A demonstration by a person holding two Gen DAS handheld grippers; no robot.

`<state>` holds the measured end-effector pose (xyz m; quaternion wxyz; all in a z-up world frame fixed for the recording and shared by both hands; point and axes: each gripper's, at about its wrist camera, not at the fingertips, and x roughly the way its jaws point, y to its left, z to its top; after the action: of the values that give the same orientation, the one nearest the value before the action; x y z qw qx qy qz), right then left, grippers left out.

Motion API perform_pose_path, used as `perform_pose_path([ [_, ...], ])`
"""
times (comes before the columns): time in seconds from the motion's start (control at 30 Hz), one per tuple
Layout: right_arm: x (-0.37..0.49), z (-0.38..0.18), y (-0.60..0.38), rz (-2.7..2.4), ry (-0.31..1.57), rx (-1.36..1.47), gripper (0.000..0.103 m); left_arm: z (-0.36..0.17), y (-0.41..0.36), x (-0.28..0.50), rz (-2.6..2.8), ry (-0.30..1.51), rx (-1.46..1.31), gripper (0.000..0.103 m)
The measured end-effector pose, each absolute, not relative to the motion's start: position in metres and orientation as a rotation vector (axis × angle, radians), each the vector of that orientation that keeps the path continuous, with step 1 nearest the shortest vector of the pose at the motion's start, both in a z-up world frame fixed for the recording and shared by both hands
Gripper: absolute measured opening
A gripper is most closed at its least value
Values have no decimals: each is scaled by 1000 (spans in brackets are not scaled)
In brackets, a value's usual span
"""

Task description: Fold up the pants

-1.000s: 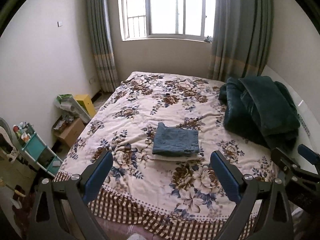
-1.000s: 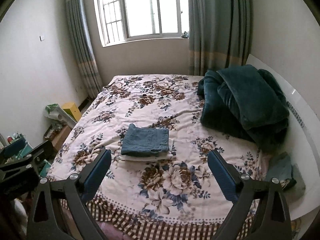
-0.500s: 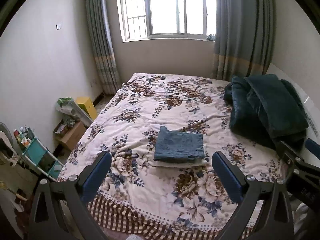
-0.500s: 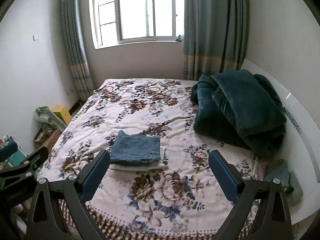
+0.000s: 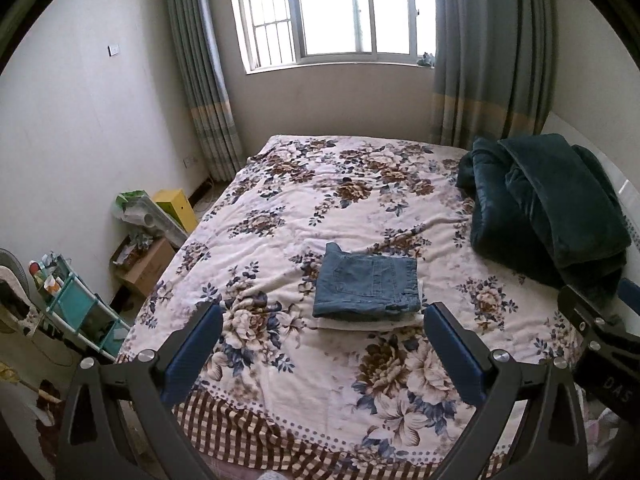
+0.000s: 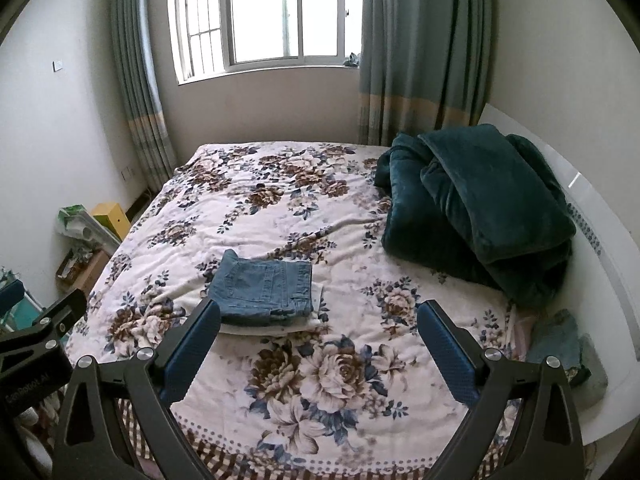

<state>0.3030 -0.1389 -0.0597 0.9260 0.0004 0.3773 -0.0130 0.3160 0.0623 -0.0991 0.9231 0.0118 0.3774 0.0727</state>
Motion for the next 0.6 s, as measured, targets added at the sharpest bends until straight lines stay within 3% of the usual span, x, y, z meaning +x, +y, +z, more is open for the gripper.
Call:
perform_pose_path([
  [0.6,304,-90,-130,3,811,7,103,-110,75,314,162,779,14,103],
])
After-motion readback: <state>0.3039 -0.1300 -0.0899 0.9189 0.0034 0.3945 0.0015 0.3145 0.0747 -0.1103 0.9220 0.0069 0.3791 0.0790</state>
